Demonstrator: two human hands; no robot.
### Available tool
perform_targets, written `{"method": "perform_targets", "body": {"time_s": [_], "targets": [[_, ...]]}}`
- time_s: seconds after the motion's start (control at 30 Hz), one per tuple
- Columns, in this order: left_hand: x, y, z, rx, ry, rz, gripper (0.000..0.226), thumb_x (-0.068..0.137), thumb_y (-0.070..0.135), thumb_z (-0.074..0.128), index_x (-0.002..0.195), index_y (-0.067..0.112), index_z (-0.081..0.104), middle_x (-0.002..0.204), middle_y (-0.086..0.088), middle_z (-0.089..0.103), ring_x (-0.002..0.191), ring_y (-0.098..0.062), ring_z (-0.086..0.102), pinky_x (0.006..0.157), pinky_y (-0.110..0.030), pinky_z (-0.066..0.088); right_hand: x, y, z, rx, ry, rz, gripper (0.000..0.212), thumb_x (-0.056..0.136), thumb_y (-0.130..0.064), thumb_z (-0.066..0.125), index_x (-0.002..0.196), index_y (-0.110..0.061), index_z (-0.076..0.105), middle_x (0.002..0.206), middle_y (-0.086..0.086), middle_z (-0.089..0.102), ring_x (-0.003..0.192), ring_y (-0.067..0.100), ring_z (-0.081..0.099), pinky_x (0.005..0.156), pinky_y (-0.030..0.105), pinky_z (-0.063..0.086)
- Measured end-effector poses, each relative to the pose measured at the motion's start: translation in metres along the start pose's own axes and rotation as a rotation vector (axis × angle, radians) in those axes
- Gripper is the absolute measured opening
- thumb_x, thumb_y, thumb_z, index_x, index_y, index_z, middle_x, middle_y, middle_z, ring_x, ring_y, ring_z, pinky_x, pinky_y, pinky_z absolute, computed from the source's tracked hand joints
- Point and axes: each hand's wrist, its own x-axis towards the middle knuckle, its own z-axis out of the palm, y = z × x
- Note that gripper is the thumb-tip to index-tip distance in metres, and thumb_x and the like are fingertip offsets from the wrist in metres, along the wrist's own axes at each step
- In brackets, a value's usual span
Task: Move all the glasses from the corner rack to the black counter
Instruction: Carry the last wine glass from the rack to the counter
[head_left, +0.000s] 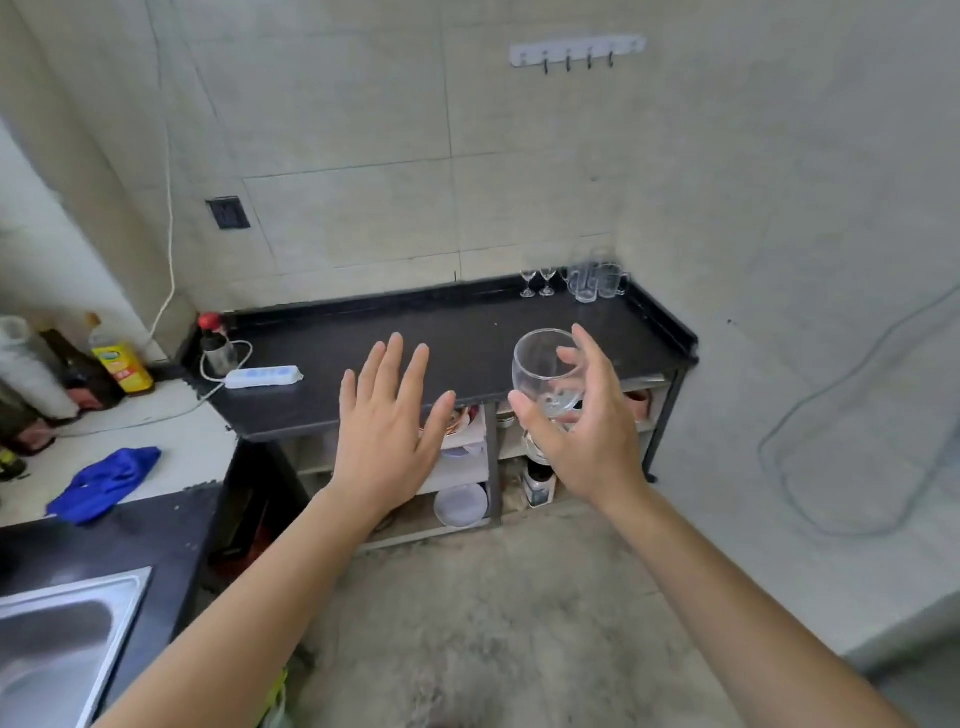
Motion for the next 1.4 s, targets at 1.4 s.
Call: {"method": "perform_targets", "body": {"time_s": [1.4], "targets": [[0.620,0.009,0.565,0.052,-0.720,-0.129,0.072,0.102,0.058,0.020,0.160,0.018,0.007,0.168,-0.009,-0.003,0.155,-0.027,-0.003,0.124,-0.047,0.010,0.650,0.562,0.149,-0.090,-0.444,0.403,0.079,0.076,-0.042,0.087,0.143,-0.033,0.046,0.136,-0.009,0.046,0.120,0.004,0.052,0.103,0.037,0.051]]}}
